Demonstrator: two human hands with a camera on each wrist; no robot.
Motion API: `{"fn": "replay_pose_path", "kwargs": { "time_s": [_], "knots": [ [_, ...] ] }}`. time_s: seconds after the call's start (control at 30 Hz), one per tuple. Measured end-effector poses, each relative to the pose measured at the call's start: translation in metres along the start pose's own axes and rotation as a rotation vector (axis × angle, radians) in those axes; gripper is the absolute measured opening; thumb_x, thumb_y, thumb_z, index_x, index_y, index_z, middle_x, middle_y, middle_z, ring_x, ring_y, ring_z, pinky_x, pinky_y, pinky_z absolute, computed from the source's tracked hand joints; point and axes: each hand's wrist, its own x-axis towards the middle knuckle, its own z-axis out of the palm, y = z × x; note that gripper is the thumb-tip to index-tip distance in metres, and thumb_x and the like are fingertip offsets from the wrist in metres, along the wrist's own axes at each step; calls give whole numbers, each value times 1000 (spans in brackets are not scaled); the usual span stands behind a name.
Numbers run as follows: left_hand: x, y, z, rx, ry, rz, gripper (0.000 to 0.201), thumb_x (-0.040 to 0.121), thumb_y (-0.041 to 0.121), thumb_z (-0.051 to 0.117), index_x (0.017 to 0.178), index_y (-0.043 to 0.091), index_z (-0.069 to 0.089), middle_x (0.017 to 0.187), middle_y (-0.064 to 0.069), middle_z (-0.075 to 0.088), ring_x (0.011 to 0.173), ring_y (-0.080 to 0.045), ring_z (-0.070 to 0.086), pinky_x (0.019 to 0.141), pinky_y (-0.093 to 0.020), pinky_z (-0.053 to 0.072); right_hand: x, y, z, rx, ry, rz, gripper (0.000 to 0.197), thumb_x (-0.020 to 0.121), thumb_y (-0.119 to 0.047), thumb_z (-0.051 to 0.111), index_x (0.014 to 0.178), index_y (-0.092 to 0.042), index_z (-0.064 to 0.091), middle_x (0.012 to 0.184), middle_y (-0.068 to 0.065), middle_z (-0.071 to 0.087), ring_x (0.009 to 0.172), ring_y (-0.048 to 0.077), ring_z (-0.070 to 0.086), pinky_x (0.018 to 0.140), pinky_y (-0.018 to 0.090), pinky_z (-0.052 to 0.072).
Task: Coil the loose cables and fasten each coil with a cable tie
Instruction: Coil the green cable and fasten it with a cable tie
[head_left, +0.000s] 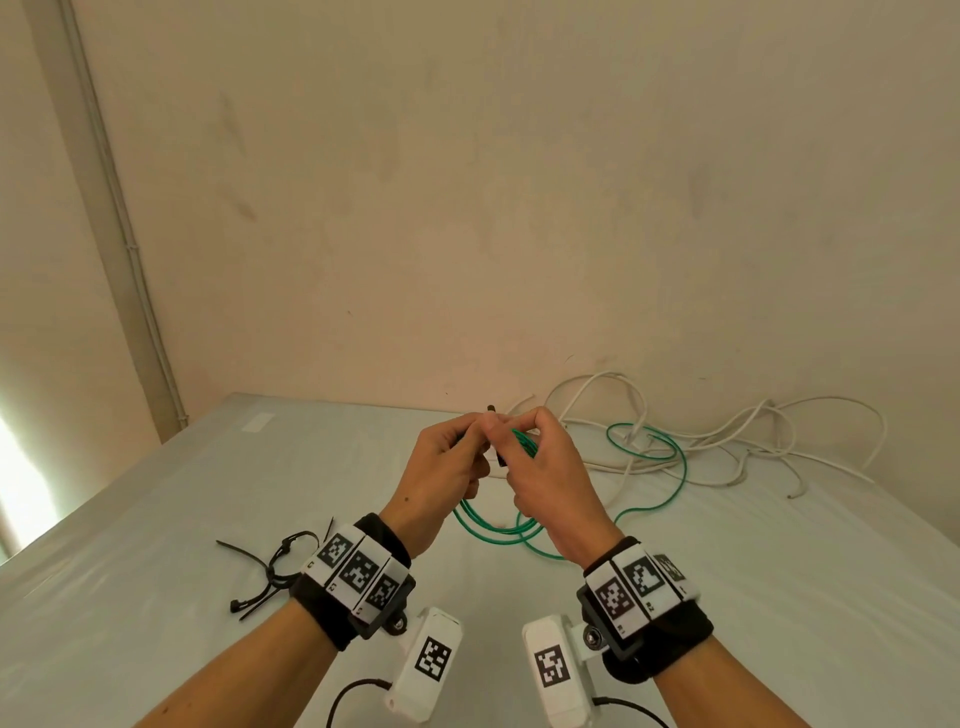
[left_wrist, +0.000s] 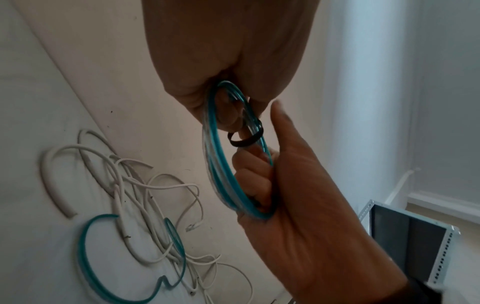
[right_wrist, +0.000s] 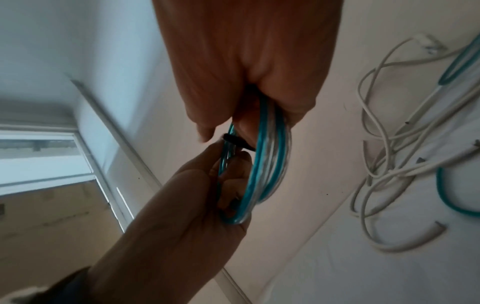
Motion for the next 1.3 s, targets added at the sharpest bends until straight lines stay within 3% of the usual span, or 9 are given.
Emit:
{"fn": "replay_pose_path", "kwargs": {
  "time_s": [0.13,0.23,0.3,0.4,0.6,0.77,0.93,1.13,1.3],
  "knots": [
    [0,3,-7,-49,-11,-112,27,104,25,57,112,17,81,86,1,64,72,-11,44,55,-21,35,-1,-1,-7,-67,-65,-6,33,93,-56,68,102,-25,64,90,-12,68,54,-5,54,55,18,36],
    [3,7,-16,-154,-35,-216,26,98,24,60,112,17,81,111,-2,76,97,-15,62,80,-32,45,0,2,-10,-116,-54,-36,22,97,-51,66,101,-30,68,88,-15,70,57,-7,54,60,17,36],
    [5,10,-20,-195,-65,-240,27,97,20,61,115,12,79,122,-6,75,110,-15,64,92,-35,46,-1,6,-11,-82,-51,-14,18,98,-50,65,106,-34,68,80,-13,66,51,-2,47,53,17,33],
    [7,11,-24,-179,-102,-272,27,97,18,62,116,9,79,124,-11,73,106,-15,63,90,-33,46,-3,8,-11,42,-98,41,15,101,-42,65,112,-34,71,68,-10,58,45,7,32,41,21,27],
    [10,12,-30,-121,-86,-260,19,91,12,73,108,8,81,114,-10,77,109,-19,69,102,-34,50,-4,5,-13,151,-137,109,24,105,-38,59,114,-25,76,53,-13,38,46,9,20,44,28,16],
    [12,12,-33,-39,-54,-278,21,87,18,79,105,8,81,102,-9,77,93,-15,63,90,-31,50,-4,5,-14,157,-145,117,23,101,-40,64,107,-24,80,56,-8,34,45,11,20,44,29,16],
    [13,9,-32,-49,-31,-334,21,89,23,76,104,11,82,80,2,55,79,-13,45,81,-34,38,-5,5,-15,156,-164,120,28,92,-44,75,98,-17,80,75,11,40,47,12,21,42,26,18],
    [17,9,-36,54,1,-222,17,85,22,79,97,11,84,78,4,61,81,-11,47,77,-29,37,-5,3,-14,125,-185,152,20,98,-30,71,95,-11,79,57,-7,44,46,12,21,44,28,14],
    [33,18,-53,37,151,-174,11,88,16,77,92,8,84,81,-1,63,77,-12,44,67,-25,35,-6,2,-6,56,-197,147,18,98,-25,68,92,-10,77,60,-11,52,48,13,22,48,32,14]
  ]
}}
